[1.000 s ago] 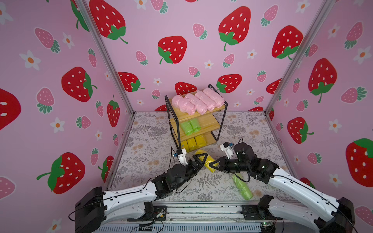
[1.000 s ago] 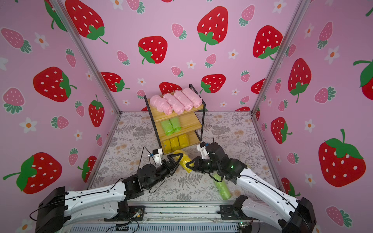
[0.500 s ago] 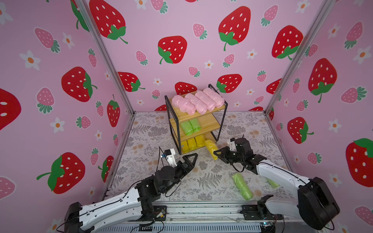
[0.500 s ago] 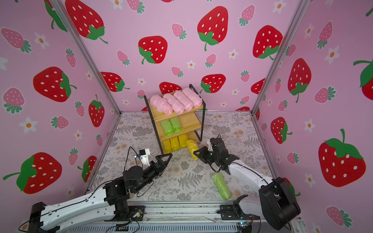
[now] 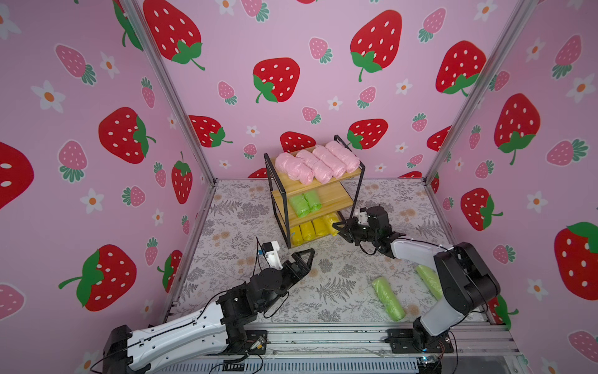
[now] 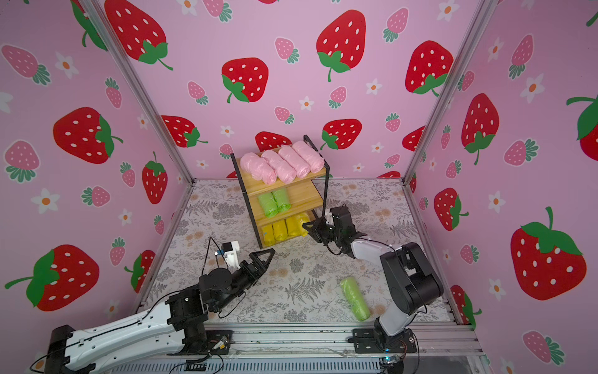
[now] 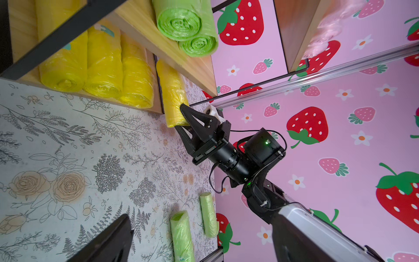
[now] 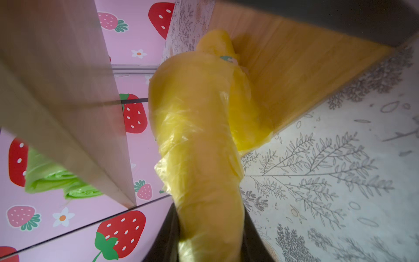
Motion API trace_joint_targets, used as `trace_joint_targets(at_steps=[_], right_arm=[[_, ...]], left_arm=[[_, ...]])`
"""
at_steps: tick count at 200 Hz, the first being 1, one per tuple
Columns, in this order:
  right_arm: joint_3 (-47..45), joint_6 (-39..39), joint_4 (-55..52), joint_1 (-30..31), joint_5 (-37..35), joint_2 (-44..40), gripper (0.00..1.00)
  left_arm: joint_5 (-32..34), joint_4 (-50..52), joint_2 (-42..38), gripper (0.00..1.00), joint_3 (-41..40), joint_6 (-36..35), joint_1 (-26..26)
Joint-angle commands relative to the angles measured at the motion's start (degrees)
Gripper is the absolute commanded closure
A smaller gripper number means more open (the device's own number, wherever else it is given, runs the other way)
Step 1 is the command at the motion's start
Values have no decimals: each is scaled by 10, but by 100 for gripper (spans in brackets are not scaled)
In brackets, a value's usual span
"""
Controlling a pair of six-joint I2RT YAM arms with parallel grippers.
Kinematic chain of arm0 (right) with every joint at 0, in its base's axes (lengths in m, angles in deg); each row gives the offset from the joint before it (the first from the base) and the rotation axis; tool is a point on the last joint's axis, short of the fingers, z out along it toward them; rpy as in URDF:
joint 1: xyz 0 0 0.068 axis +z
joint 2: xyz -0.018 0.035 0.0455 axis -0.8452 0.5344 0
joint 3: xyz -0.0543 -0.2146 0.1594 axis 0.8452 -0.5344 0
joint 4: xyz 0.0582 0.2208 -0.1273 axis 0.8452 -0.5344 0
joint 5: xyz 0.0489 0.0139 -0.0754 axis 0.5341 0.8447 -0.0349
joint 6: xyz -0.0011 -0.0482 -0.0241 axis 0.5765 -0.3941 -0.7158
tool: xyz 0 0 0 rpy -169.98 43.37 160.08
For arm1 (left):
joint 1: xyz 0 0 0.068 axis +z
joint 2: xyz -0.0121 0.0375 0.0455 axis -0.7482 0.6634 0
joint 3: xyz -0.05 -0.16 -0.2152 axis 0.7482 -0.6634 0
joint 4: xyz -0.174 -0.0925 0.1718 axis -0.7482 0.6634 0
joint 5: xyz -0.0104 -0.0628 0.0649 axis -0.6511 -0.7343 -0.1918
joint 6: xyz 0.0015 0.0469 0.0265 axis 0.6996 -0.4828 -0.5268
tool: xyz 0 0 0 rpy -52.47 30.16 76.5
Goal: Sort the rolls of trash bags by color and place them on the shelf
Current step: Place the roll of trash bags on the shelf.
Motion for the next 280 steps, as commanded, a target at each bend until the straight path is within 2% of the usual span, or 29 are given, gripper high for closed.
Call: trace_joint_targets(at_steps=[1, 58, 141, 153, 180, 196, 219, 248, 268, 280], right_arm=[[34, 33, 73, -16, 21, 26, 100], [81, 68, 107, -36, 50, 105, 100], [106, 85, 99, -42, 70, 178, 100], [111, 87, 98, -43, 74, 186, 93], [124, 83, 77, -48, 84, 195, 57], [127, 74, 49, -52, 84, 189, 41], [130, 56, 2, -62, 87, 175, 31], [117, 50, -21, -81, 105, 154, 27], [115, 16, -76, -90, 112, 132, 22], [125, -16, -118, -93, 112, 122, 13]], left_arm=[[15, 10, -7, 0, 0, -17, -1], [15, 7, 8, 0, 6, -25, -1], [11, 6, 33, 0, 22, -39, 2], [9, 8, 35, 0, 24, -40, 1], [8, 14, 35, 0, 27, -42, 2], [9, 15, 34, 0, 27, -42, 2], [6, 15, 35, 0, 27, -42, 3], [1, 15, 39, 0, 32, -44, 3], [-4, 17, 45, 0, 36, -49, 3], [-8, 17, 50, 0, 40, -50, 2]])
